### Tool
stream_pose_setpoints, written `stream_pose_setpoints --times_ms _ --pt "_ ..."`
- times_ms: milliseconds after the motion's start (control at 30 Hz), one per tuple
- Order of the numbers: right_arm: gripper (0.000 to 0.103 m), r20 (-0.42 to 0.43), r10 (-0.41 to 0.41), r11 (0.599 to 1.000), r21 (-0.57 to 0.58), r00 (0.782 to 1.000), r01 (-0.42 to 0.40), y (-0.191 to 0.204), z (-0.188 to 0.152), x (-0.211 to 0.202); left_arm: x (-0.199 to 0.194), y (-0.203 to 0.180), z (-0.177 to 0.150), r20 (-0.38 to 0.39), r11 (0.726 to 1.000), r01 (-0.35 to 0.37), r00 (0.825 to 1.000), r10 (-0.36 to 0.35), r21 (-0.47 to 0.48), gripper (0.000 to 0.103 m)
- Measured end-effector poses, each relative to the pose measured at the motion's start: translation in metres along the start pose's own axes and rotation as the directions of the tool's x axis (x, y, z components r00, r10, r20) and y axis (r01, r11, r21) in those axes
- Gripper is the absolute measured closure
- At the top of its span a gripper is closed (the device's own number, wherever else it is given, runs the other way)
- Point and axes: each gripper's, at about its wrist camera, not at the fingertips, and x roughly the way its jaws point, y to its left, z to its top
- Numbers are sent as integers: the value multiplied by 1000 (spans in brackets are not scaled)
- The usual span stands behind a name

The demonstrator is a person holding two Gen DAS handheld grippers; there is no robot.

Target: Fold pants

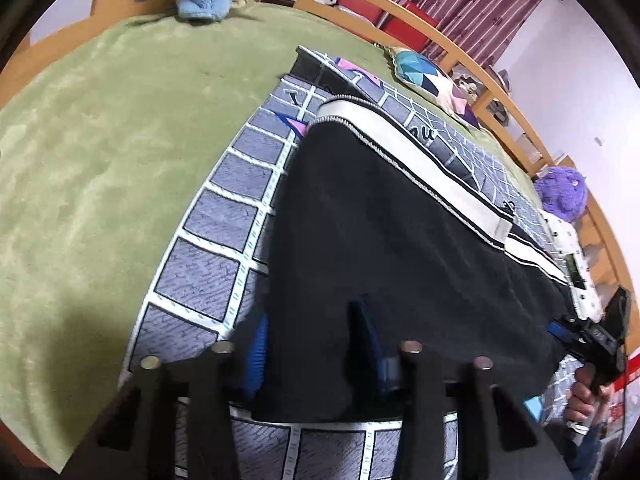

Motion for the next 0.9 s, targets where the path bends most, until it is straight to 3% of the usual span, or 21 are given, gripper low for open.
stream_pose_setpoints --times_ms 167,267,367,467,600,700,833,900 --pt "39 37 25 999 29 999 -26 -6 1 -6 -32 -28 20 74 999 16 997 -20 50 86" --pt "39 55 28 999 29 998 -30 -8 0 -12 -58 -71 32 131 988 -3 991 -18 153 86" --pt "40 59 56 997 51 997 -59 -14 1 -17 -75 -128 39 169 960 -16 985 -33 280 86" --pt "41 68 80 993 81 994 -85 -22 1 -22 -81 -190 34 175 909 -3 982 -77 416 87" --pt "41 111 61 992 99 992 -72 -32 -1 -36 -65 -269 9 93 825 70 985 -146 560 87" --pt "41 149 37 993 105 988 -53 -42 -3 -48 -36 -309 -17 29 776 99 988 -150 623 87" --pt "41 169 35 989 137 985 -59 -58 -7 -59 5 -341 -54 -69 727 146 988 -134 671 87" --pt "41 172 47 986 148 984 -73 -64 -9 -62 25 -345 -66 -104 717 155 988 -115 679 87"
